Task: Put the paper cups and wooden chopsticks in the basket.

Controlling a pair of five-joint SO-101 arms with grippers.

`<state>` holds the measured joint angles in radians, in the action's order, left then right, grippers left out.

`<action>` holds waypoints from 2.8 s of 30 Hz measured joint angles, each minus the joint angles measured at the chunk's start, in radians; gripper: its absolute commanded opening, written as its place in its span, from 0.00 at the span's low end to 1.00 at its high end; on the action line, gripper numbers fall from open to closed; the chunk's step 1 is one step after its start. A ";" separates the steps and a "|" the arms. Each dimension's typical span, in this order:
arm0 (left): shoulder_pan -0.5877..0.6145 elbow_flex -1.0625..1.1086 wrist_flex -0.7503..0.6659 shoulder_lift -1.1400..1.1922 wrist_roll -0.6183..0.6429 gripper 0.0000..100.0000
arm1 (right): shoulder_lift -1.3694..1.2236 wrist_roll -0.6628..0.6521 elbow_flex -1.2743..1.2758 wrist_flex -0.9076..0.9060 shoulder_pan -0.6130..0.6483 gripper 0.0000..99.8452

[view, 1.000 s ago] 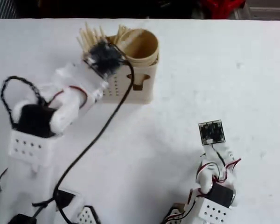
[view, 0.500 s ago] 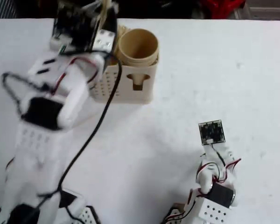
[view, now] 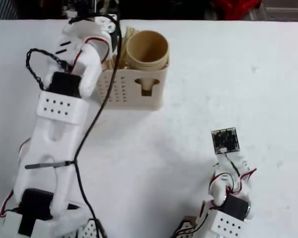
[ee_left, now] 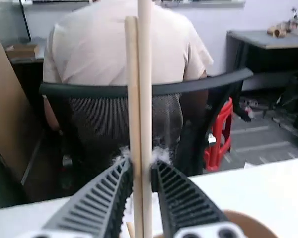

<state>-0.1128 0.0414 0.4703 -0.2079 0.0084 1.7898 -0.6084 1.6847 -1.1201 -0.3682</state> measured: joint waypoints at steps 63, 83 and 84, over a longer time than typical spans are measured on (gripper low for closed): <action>0.345 0.273 1.053 -0.278 -0.856 0.14 | 0.000 0.000 0.000 0.000 0.000 0.02; 0.354 0.812 0.368 -0.080 -0.921 0.19 | 0.000 0.000 0.000 0.000 0.000 0.02; 0.354 0.776 0.381 -0.037 -0.921 0.19 | 0.000 0.000 0.000 0.000 0.000 0.02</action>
<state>0.2417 0.8178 0.8508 -0.2447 -0.9122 1.7898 -0.6084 1.6847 -1.1201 -0.3682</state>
